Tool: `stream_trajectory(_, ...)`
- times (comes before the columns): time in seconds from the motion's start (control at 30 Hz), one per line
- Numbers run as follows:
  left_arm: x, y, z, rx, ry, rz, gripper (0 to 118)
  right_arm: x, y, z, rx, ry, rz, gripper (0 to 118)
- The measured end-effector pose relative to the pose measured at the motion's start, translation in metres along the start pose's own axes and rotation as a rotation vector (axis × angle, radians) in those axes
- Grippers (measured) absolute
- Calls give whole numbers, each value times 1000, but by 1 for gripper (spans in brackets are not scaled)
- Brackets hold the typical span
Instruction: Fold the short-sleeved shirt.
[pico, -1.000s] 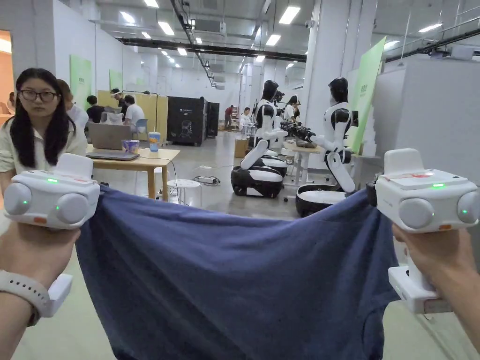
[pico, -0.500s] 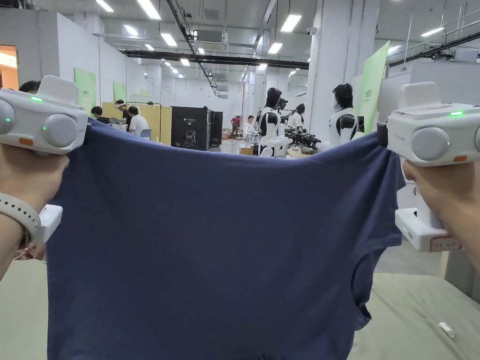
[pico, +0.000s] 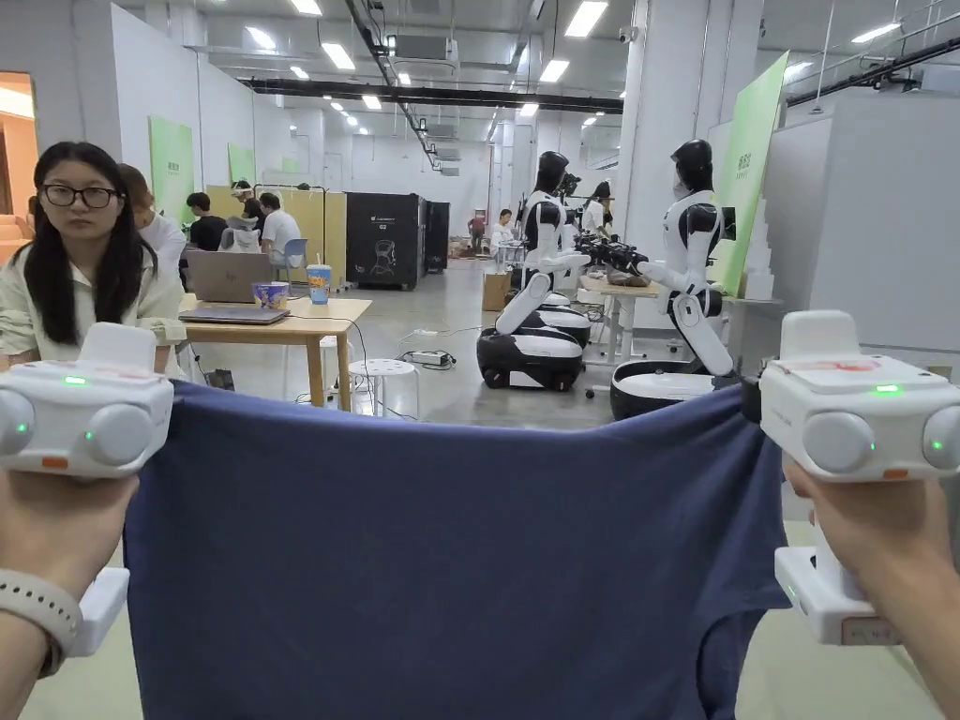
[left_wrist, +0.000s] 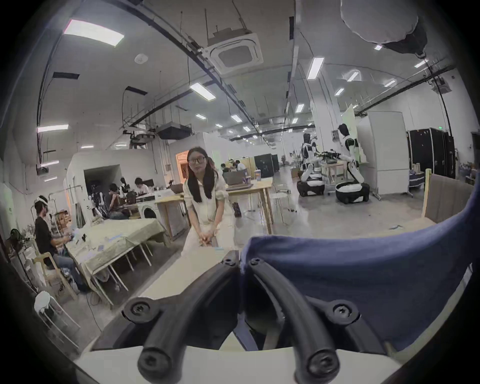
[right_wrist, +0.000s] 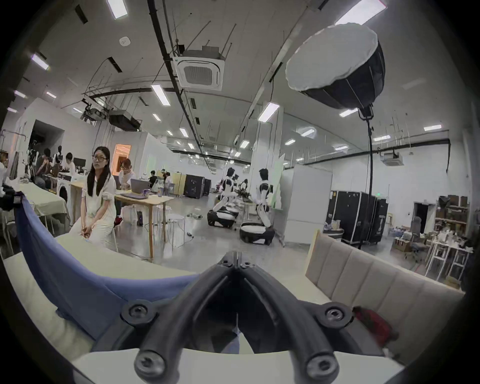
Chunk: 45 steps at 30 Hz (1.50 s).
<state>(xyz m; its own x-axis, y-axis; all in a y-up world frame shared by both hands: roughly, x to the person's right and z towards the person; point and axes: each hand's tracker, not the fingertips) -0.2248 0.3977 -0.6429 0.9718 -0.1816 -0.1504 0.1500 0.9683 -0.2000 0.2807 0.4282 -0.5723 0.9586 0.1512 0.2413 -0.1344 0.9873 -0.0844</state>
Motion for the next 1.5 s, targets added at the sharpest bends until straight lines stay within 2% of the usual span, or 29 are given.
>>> stream_trajectory(0.13, -8, -17, 14, -16, -19, 8, 0, 5, -15, 22, -1, 0, 3, 0)
stream_trajectory(0.33, -17, -54, 78, -42, -61, 15, 0, 11, -48, 88, -15, 9, 14, 0)
stream_trajectory(0.5, -29, -113, 152, -101, -124, -3, 0, 25, -103, 160, -67, 36, 21, 0)
stream_trajectory(0.6, -42, -161, 192, -178, -167, 27, 0, 30, -147, 202, -117, 63, 57, 0)
stream_trajectory(0.83, -56, -296, 254, -414, -220, 34, 0, 16, -273, 279, -368, 193, 109, 0)
stream_trajectory(0.97, -57, -346, 267, -514, -221, 33, 0, 2, -329, 297, -513, 228, 79, 0)
stream_trajectory(1.07, -60, -353, 275, -513, -217, 68, 1, -1, -339, 300, -562, 231, 47, 0)
stream_trajectory(1.1, -60, -350, 278, -508, -222, 69, 4, -1, -339, 300, -595, 238, 39, 0)
stream_trajectory(1.13, -58, -344, 284, -491, -227, 63, 15, -1, -337, 300, -609, 235, 26, 0)
stream_trajectory(1.17, -56, -337, 293, -460, -224, 47, 44, 0, -333, 301, -609, 240, 12, 5)
stream_trajectory(1.2, -53, -330, 301, -424, -218, 33, 73, -1, -326, 303, -603, 246, 3, 21)
stream_trajectory(1.23, -50, -324, 309, -394, -216, 30, 97, -3, -320, 307, -585, 245, -12, 53)
stream_trajectory(1.27, -46, -318, 318, -360, -214, 31, 115, -8, -312, 311, -565, 249, -30, 95)
stream_trajectory(1.3, -40, -312, 329, -314, -218, 28, 117, -13, -304, 316, -553, 253, -37, 114)
stream_trajectory(1.33, -35, -309, 336, -286, -223, 19, 116, -18, -298, 320, -543, 257, -36, 118)
stream_trajectory(1.4, -25, -306, 350, -236, -212, 8, 114, -33, -286, 333, -456, 251, -25, 118)
stream_trajectory(1.43, -21, -306, 357, -203, -200, 12, 109, -40, -281, 338, -430, 247, -9, 117)
stream_trajectory(1.47, -16, -307, 363, -170, -197, 8, 94, -48, -278, 343, -402, 232, 3, 115)
stream_trajectory(1.5, -17, -312, 362, -146, -206, 1, 79, -54, -276, 349, -372, 232, 6, 105)
